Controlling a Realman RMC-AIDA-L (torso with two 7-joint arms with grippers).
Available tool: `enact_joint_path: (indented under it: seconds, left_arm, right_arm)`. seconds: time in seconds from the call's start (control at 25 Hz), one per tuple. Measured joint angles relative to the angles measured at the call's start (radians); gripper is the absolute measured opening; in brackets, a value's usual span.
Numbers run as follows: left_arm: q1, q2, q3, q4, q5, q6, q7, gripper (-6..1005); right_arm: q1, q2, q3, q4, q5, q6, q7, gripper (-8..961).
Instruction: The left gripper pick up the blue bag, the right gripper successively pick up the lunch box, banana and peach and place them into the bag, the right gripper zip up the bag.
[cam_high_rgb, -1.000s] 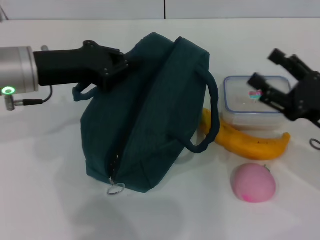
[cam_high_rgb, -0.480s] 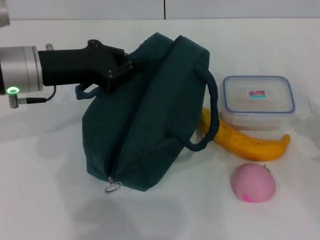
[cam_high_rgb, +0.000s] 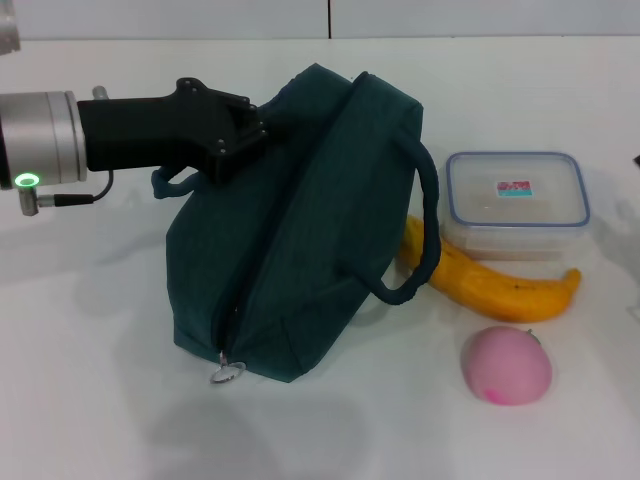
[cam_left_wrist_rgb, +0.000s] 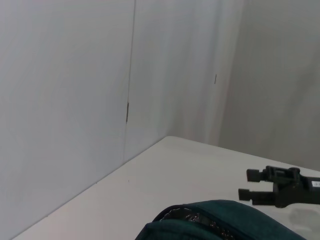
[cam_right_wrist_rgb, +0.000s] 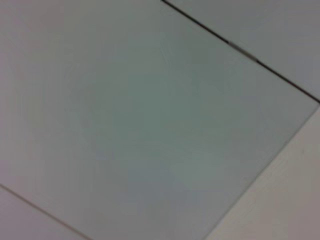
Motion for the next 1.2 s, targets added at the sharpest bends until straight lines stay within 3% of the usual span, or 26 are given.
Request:
enact_joint_path:
  seconds: [0.24,0.64,1.2]
  left_arm:
    - [0.000,0.000,0.000,-0.018,-0.002,0.000,0.024,51]
    - [-0.001,0.000,0.000,-0.026,-0.007,0.005,0.026,53]
    - [0.006,-0.002,0.034,-0.028,-0.020,0.008,0.026,56]
  right_arm:
    - [0.008,0.000,-0.074,-0.064,0.003,0.106,0.010,777]
    - [0.027,0.000,-0.261,-0.097,0.149,0.155,0.041,775]
    - [0.037,0.000,-0.297,-0.119,0.192,0.131,0.082,773]
